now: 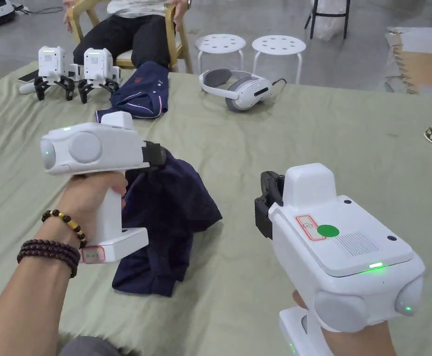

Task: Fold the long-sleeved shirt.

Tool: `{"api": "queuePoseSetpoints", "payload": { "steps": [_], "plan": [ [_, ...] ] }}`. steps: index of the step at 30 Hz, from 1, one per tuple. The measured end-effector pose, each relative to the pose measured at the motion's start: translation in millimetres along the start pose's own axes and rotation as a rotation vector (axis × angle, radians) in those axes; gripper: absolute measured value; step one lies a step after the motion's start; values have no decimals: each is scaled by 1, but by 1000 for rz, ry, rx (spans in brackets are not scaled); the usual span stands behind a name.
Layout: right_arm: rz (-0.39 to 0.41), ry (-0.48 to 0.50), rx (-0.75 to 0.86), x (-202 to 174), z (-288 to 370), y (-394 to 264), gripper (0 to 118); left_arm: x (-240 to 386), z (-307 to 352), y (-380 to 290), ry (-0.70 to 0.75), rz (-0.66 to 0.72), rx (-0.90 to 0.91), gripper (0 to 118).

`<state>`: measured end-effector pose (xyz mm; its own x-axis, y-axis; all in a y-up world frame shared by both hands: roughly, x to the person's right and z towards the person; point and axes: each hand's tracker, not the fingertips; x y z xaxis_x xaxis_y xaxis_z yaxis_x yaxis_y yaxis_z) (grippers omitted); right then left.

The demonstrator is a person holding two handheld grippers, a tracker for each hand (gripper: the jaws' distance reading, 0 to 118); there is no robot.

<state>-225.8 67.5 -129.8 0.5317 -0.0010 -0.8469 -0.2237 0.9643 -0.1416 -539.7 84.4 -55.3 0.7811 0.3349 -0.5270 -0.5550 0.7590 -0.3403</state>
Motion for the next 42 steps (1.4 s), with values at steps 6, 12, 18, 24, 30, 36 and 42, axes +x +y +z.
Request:
{"api": "queuePoseSetpoints", "payload": {
  "steps": [6, 12, 18, 24, 30, 36, 42],
  "plan": [
    [-103, -122, 60, 53, 45, 11, 0, 139, 1, 12, -248, -200, 48, 18],
    [-168, -347, 54, 119, 100, 4, 0, 274, -74, -49, -486, -272, -98, 18],
    [-183, -505, 1, 169, 142, -12, 0, 363, -169, -168, -465, -368, -349, 19],
    [-204, -563, -55, 187, 156, -25, 0, 346, -187, -204, -454, -301, -401, 80],
    [-201, -482, -42, 175, 136, -22, 0, 268, -113, -138, -407, -175, -124, 106],
    [-163, -418, -25, 153, 110, -16, 0, 202, 14, -113, -167, -335, 207, 61],
    [-148, -379, -26, 133, 99, -15, 0, 158, 84, -136, -24, -316, 337, 4]
  ]
}}
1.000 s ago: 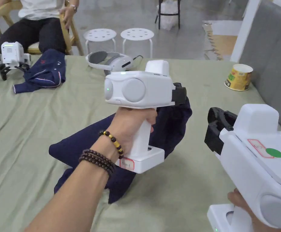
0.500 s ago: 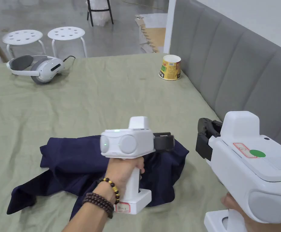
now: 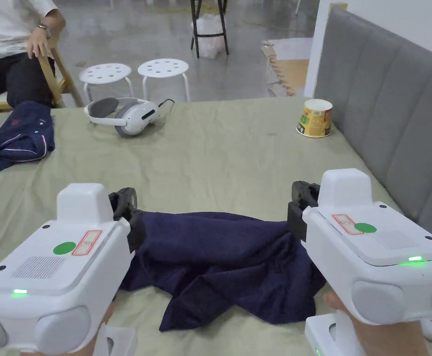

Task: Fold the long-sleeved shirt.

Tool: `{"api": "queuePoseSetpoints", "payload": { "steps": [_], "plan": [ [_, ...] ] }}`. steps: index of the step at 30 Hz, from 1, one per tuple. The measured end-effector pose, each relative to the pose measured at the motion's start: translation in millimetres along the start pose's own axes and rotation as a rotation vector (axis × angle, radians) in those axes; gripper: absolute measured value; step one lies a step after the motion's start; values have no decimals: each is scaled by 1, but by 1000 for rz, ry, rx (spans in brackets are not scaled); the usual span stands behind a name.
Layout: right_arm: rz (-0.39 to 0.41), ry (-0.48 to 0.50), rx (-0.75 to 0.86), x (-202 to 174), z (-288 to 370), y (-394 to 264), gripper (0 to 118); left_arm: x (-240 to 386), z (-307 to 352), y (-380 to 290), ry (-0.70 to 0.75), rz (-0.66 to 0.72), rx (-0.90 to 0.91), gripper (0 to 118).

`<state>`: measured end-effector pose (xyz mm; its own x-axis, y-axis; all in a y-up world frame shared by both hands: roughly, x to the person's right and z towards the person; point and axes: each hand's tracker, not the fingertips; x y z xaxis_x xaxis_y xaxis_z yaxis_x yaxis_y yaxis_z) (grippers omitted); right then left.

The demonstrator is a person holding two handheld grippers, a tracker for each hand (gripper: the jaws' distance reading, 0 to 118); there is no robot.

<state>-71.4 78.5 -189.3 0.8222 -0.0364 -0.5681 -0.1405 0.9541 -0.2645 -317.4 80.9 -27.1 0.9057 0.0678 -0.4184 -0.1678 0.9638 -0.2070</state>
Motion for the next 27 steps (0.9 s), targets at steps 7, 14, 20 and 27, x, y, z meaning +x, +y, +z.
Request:
{"api": "queuePoseSetpoints", "payload": {
  "steps": [7, 14, 20, 27],
  "plan": [
    [31, 23, 1, -11, 3, -1, 0, -13, 16, -9, 36, -32, -40, 4],
    [23, 20, -7, -9, 2, -2, 0, -29, -37, -18, -20, 32, -160, 4],
    [8, 15, -33, 1, -4, -10, 0, -79, -170, -63, 21, 72, -401, 106],
    [-16, -51, -101, 25, -20, -26, 0, -92, -261, -115, 69, 45, -733, 91]
  ]
}}
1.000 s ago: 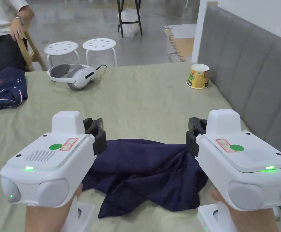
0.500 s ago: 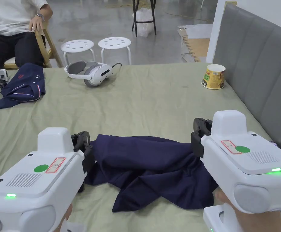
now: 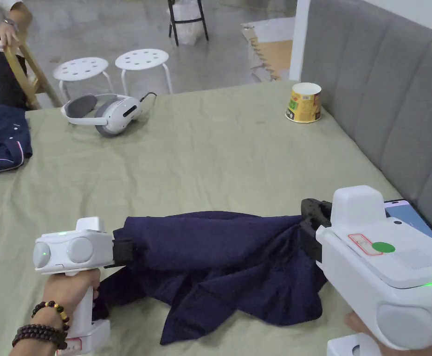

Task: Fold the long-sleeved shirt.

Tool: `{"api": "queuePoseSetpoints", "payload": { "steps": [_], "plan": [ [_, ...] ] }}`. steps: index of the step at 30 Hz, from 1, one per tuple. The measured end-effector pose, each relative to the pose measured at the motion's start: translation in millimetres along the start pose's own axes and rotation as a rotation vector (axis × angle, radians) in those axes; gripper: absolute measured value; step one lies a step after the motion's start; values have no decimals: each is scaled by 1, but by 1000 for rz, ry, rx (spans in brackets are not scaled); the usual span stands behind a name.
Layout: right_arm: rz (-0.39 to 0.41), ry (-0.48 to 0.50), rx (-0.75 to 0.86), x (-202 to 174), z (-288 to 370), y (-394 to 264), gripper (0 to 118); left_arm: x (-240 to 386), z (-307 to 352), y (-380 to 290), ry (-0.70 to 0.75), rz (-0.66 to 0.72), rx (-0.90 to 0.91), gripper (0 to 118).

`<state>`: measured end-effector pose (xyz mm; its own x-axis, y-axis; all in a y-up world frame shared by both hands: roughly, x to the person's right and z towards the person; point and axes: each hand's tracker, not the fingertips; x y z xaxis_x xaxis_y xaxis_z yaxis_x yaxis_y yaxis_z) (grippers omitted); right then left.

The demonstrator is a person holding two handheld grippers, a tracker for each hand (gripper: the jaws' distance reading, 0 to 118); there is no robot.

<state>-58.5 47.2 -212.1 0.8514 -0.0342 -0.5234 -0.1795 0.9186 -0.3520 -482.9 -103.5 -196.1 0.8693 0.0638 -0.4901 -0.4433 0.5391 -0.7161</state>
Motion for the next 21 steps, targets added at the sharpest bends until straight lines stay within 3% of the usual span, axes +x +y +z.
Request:
{"api": "queuePoseSetpoints", "payload": {
  "steps": [1, 3, 4, 5, 9, 10, 11, 12, 13, 14, 15, 18, 21],
  "plan": [
    [-6, -16, -11, 4, -3, -2, 0, 1, -8, -1, -40, 49, -23, 82],
    [-21, -41, -28, 15, -8, -5, 0, -7, -26, -1, -85, 168, -88, 31],
    [-29, -57, -35, 20, -10, -7, 0, -4, -28, -2, -121, 182, -95, 17],
    [-37, -69, -43, 25, -13, -9, 0, 2, -26, -2, -156, 173, -76, 13],
    [-50, -124, -120, 51, -41, -16, 1, 22, -9, 2, -71, -86, -14, 10],
    [-47, -138, -152, 58, -51, -18, 10, 21, -3, 4, -84, -94, 1, 10],
    [-49, -139, -201, 65, -63, -21, 39, 17, 5, 6, -97, -64, 23, 10],
    [-46, -141, -263, 70, -72, -25, 39, 15, 13, 10, -95, -51, 43, 10],
    [-42, -129, -349, 72, -82, -30, 48, 12, 20, 13, -93, -37, 74, 10],
    [-57, -109, -418, 76, -92, -38, 73, 10, 27, 16, -107, -25, 99, 10],
    [-67, -100, -438, 76, -100, -48, 87, 8, 32, 19, -124, -22, 118, 10],
    [-102, -78, -457, 64, -109, -80, 77, 8, 49, 25, -131, -46, 155, 10],
    [-93, -9, -538, 45, -117, -110, 77, 6, 57, 33, -129, -47, 167, 10]
  ]
}}
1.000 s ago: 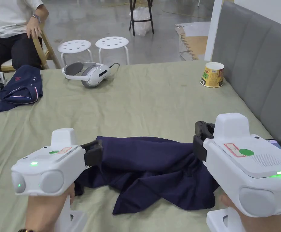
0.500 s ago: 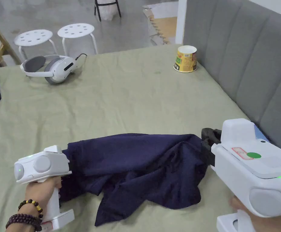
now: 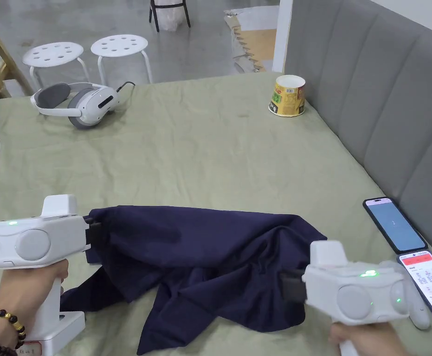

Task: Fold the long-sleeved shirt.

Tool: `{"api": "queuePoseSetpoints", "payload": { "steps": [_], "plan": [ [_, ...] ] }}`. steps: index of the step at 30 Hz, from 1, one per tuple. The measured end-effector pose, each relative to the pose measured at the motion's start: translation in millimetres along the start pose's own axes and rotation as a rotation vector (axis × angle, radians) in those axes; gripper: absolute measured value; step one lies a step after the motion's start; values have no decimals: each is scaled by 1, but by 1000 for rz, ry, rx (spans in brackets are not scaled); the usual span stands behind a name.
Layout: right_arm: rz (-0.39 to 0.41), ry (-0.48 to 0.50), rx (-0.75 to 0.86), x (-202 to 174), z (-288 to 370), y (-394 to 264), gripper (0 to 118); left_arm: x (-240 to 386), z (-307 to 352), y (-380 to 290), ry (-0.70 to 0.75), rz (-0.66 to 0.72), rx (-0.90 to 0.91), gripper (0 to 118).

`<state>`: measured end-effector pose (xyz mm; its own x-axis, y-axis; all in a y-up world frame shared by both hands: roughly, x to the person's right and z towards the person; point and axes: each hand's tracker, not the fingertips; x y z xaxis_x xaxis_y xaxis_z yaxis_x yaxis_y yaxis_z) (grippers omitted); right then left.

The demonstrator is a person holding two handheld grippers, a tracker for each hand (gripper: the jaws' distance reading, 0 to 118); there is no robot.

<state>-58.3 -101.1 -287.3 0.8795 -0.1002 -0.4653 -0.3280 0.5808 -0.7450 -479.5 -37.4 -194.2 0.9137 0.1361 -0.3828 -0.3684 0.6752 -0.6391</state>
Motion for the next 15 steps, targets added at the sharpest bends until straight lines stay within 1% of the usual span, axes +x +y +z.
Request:
{"api": "queuePoseSetpoints", "payload": {
  "steps": [1, 2, 3, 4, 5, 6, 7, 8, 9, 10, 12, 13, 14, 15],
  "plan": [
    [14, 1, 0, -5, -7, -5, 77, -1, 1, 2, -4, 3, 3, 10],
    [36, -13, -3, -10, -17, -9, 71, 2, 2, 3, -9, -1, 7, 10],
    [87, -37, -23, -15, -24, -12, 62, 2, 3, 4, -10, -7, 11, 10],
    [124, -64, -38, -19, -30, -15, 47, 2, 3, 4, -8, -15, 13, 10],
    [151, -88, -39, -21, -36, -17, 26, 3, 3, 4, -7, -24, 16, 10],
    [163, -92, -43, -20, -40, -19, 14, 3, 4, 3, -6, -21, 18, 10],
    [138, -83, -34, -18, -37, -19, 9, 2, 4, 3, -10, -13, 19, 10],
    [104, -86, -21, -15, -30, -16, 9, 1, 7, 3, -16, -6, 25, 10],
    [64, -66, -14, -10, -20, -12, 8, 1, 10, 3, -19, -4, 32, 10],
    [47, -72, 12, -6, -9, -8, 8, 1, 13, 3, -22, -4, 42, 10],
    [21, -94, 132, 1, 21, 10, 8, -3, 21, 9, -25, -15, 75, 10],
    [13, -88, 214, 4, 39, 22, 7, -6, 24, 14, -28, -16, 87, 10],
    [27, -75, 272, 6, 53, 36, 7, -8, 30, 21, -36, -17, 95, 10],
    [35, -84, 328, 6, 66, 49, 6, -11, 34, 28, -41, -14, 103, 9]
  ]
}}
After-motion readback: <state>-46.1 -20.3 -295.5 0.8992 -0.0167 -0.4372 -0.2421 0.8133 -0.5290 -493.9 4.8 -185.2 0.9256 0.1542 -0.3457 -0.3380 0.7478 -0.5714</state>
